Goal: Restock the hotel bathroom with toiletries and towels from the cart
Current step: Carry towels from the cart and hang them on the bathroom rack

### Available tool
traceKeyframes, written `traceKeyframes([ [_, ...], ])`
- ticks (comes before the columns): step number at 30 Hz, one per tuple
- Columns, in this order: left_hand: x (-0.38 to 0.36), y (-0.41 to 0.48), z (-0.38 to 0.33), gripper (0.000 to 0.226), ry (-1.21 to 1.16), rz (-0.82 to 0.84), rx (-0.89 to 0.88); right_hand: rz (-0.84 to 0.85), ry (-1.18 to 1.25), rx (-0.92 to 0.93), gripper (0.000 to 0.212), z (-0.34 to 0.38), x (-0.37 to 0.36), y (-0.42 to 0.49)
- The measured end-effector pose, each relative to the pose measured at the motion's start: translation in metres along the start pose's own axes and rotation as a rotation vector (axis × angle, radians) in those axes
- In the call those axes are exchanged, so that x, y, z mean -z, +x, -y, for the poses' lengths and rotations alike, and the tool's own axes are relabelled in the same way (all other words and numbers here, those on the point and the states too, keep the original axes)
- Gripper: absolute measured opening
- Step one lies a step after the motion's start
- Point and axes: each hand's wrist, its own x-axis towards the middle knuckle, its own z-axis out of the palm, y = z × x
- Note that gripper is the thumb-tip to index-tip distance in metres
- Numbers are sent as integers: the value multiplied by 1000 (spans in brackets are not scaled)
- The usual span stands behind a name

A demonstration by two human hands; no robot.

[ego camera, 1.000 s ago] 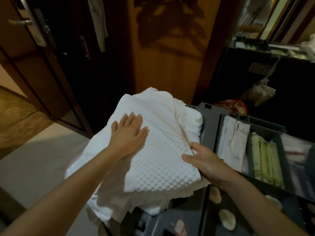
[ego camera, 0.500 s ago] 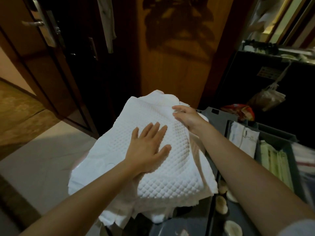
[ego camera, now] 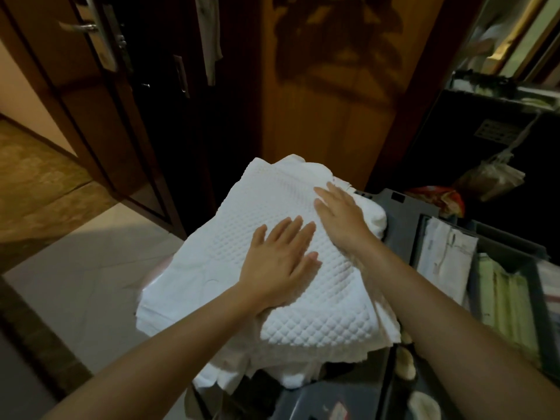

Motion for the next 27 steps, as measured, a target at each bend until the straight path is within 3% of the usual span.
traceKeyframes([
  [3, 6, -3, 16, 66, -77, -122, 42, 166, -17, 39, 46, 6, -17, -10],
  [6, 5, -9, 50, 60, -109, -105, 278, 215, 7, 14, 47, 0, -18, -7],
  [9, 14, -17, 70, 48, -479, -215, 500, 220, 5, 4, 48, -2, -19, -6],
  [11, 20, -17, 78, 56, -634, -256, 642, 214, -1, 9, 48, -3, -20, -7],
  [14, 22, -11, 90, 41, -688, -142, 723, 206, -2, 11, 48, -5, -19, -7],
  [16, 30, -5, 94, 47, -897, -36, 791, 201, -4, 20, 47, -5, -20, -7],
  [18, 39, -2, 96, 70, -1120, 72, 795, 196, 14, 25, 47, -5, -20, -6],
  [22, 51, -2, 81, 30, -1354, 184, 673, 192, 6, 29, 47, -6, -18, -8],
  [27, 71, 16, 84, 21, -1363, 93, 601, 244, 26, 19, 47, 2, -10, -6],
])
